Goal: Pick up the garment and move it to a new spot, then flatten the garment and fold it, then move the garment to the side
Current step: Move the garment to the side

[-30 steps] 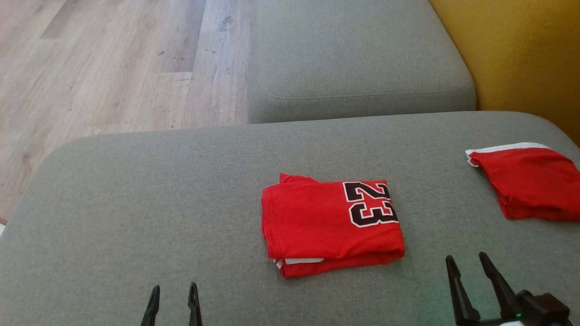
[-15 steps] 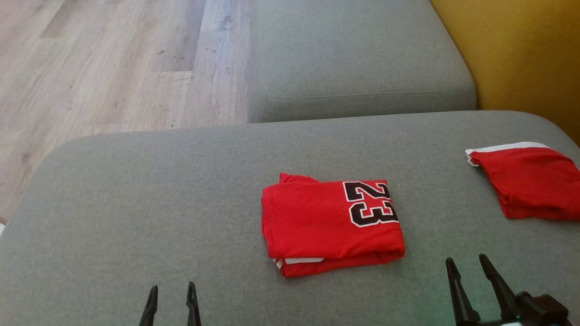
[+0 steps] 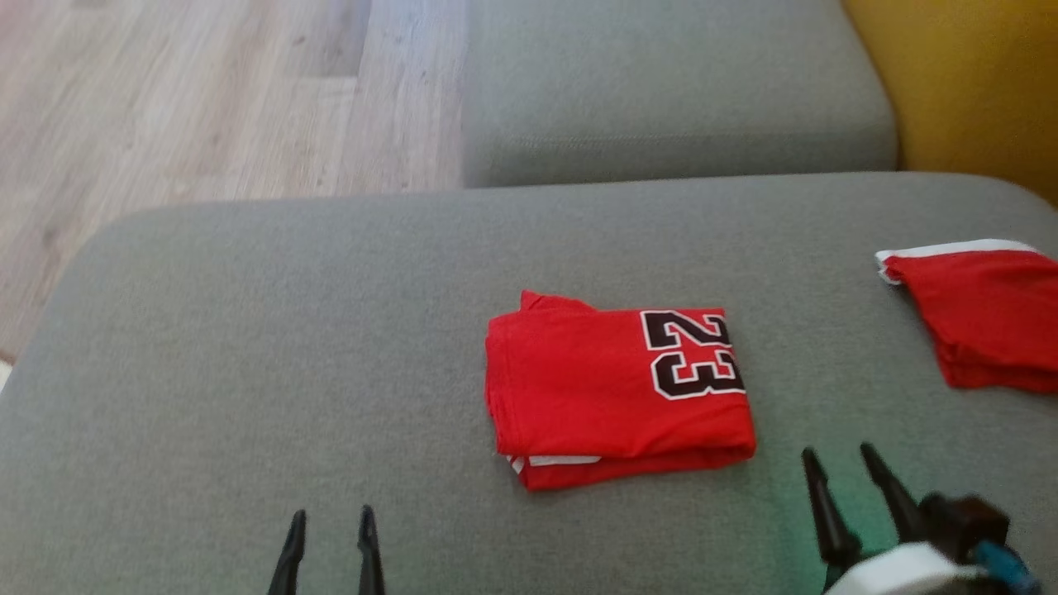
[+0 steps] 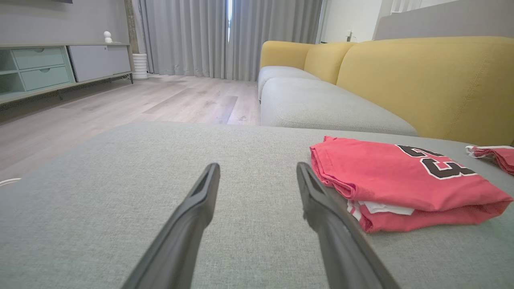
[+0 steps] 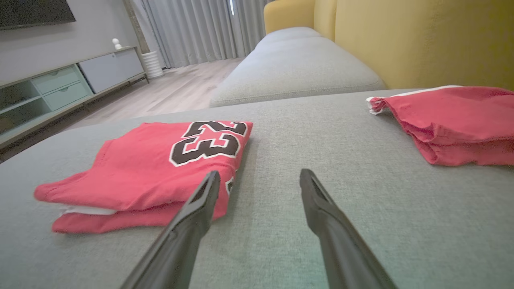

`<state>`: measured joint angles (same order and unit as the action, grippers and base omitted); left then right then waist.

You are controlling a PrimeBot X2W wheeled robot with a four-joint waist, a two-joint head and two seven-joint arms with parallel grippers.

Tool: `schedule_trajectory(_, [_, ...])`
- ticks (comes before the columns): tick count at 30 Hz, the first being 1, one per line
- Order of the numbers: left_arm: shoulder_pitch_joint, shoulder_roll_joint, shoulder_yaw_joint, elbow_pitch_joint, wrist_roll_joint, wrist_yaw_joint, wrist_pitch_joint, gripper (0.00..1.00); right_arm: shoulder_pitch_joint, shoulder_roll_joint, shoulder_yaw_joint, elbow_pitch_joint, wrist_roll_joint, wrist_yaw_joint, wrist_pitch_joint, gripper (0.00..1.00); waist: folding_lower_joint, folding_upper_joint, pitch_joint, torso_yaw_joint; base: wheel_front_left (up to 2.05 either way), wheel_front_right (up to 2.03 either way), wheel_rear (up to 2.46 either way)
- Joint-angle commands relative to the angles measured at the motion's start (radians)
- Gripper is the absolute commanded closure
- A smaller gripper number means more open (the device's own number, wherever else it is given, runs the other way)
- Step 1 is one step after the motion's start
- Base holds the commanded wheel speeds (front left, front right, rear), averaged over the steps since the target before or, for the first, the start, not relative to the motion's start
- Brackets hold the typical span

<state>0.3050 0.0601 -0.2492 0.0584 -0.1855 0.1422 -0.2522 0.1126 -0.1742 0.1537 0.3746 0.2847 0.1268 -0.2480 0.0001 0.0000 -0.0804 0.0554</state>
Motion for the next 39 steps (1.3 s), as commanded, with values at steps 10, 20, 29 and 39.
schedule_trajectory(10, [-0.102, -0.010, -0.023, -0.048, -0.002, -0.014, -0.010, 0.00, -0.251, -0.030, 0.034, 0.101, 0.247, 0.004, 0.218, 0.00, -0.0001, 0.0000, 0.090, 0.064, 0.00, 0.00, 0.00])
schedule_trajectory(20, [-0.147, -0.010, -0.063, -0.052, -0.001, -0.027, -0.010, 0.00, -0.408, -0.082, 0.092, 0.152, 0.525, 0.004, 0.458, 0.00, -0.0001, 0.0000, 0.150, 0.091, 0.00, 0.00, 0.00])
schedule_trajectory(29, [-0.166, -0.010, -0.084, -0.052, -0.015, -0.004, -0.010, 0.00, -0.472, -0.127, 0.140, 0.178, 0.628, 0.004, 0.492, 1.00, -0.0001, 0.0000, 0.180, 0.078, 0.00, 0.00, 0.00])
schedule_trajectory(39, [-0.243, -0.010, -0.092, -0.084, -0.009, -0.008, -0.010, 0.00, -0.589, -0.362, 0.109, 0.027, 0.661, 0.004, 0.519, 1.00, -0.0001, 0.0000, 0.338, -0.023, 0.00, 0.00, 0.00])
